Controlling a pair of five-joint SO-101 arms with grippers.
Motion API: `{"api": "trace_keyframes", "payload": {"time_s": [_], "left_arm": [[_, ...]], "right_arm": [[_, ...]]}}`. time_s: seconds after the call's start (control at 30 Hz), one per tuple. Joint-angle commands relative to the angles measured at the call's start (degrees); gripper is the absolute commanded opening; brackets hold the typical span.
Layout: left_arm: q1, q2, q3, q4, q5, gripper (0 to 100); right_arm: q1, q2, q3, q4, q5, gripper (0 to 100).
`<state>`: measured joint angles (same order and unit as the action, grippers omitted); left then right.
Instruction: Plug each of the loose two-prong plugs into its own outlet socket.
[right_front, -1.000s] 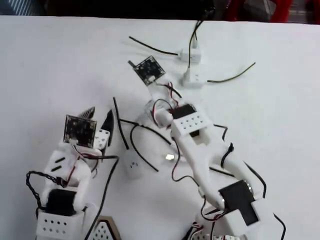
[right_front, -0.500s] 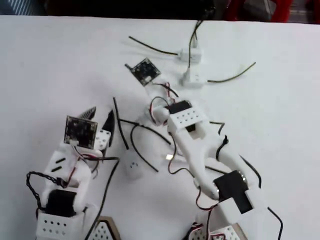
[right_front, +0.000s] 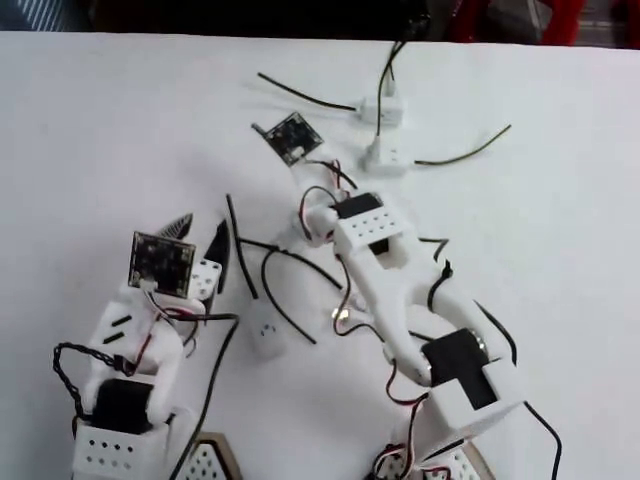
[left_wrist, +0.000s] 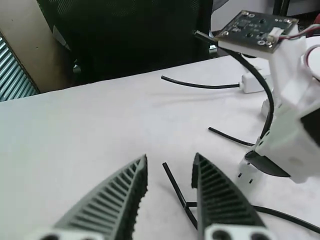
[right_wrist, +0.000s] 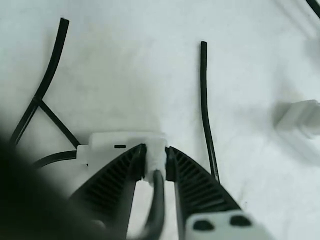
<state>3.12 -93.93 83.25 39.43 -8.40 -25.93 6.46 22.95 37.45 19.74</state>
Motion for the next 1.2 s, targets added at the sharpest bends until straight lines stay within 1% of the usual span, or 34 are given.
{"api": "trace_keyframes", "payload": {"time_s": [0.0, 0.17, 0.57, 0.73, 1.0, 1.07, 1.17], "left_arm": [[0.84, -0.75, -0.44, 0.35, 0.18, 15], [0.84, -0.75, -0.44, 0.35, 0.18, 15], [0.48, -0.75, -0.44, 0.35, 0.18, 15], [0.48, -0.75, -0.44, 0.35, 0.18, 15], [0.48, -0.75, -0.44, 0.35, 0.18, 15], [0.40, -0.75, -0.35, 0.35, 0.09, 15], [0.40, -0.75, -0.35, 0.35, 0.09, 15]], "right_arm": [[0.57, -0.13, -2.20, 0.48, 0.00, 1.7], [0.22, 0.04, -2.20, 3.74, 0.00, 1.7], [0.57, 8.48, -2.11, 3.21, -0.09, 1.7], [0.57, 8.57, -1.85, 3.47, -4.04, 1.7], [0.57, 9.54, -1.93, 3.65, -4.40, 1.7], [1.19, 8.40, -2.29, 3.65, -4.48, 1.7], [2.42, 2.59, -2.29, 3.65, -5.27, 1.7]]}}
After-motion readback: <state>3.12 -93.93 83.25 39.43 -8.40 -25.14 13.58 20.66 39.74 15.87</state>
